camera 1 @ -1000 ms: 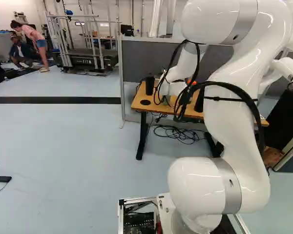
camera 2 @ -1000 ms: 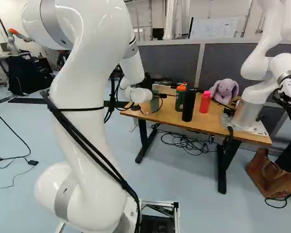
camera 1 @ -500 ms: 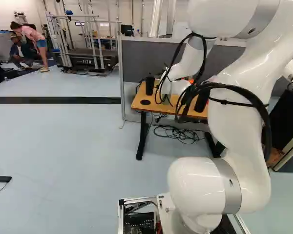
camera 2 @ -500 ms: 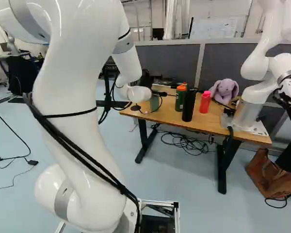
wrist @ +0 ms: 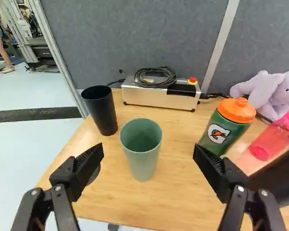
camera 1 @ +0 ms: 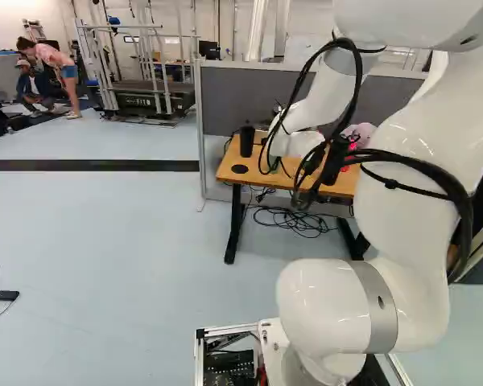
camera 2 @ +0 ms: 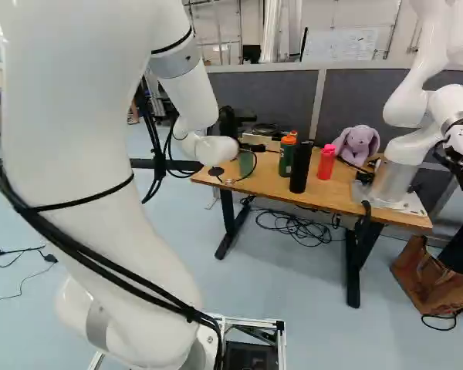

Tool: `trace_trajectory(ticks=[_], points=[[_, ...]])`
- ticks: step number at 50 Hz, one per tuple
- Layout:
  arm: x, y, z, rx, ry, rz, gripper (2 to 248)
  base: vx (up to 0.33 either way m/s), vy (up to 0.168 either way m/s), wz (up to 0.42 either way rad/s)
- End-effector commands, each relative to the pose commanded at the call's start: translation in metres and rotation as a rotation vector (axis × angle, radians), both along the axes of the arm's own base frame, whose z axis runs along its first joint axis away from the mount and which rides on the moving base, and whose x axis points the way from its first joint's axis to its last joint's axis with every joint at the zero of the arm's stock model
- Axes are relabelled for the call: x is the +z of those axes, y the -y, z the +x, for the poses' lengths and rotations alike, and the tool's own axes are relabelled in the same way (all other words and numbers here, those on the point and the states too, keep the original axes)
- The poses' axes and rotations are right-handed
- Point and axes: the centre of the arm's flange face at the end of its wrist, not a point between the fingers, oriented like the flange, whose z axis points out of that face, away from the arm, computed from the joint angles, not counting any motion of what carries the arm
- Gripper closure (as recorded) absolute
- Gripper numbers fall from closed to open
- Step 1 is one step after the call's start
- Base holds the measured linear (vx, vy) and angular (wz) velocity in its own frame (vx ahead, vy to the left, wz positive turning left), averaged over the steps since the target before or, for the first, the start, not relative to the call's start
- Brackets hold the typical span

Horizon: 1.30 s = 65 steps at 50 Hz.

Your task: Place the green cup on the table

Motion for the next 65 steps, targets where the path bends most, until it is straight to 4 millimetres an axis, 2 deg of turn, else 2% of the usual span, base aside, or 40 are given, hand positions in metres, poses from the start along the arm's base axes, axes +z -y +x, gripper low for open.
trace_trajectory(ticks=[18, 43, 65], points=[[0.001, -0.002, -0.035, -0.009, -0.004, 0.001, 3, 0.0, 0.0, 0.0], [-0.002, -0.007, -0.045, 0.0, -0.002, 0.0, 3, 0.0, 0.0, 0.0], [-0.009, -0.024, -0.071, 0.031, 0.005, -0.001, 3, 0.0, 0.0, 0.0]])
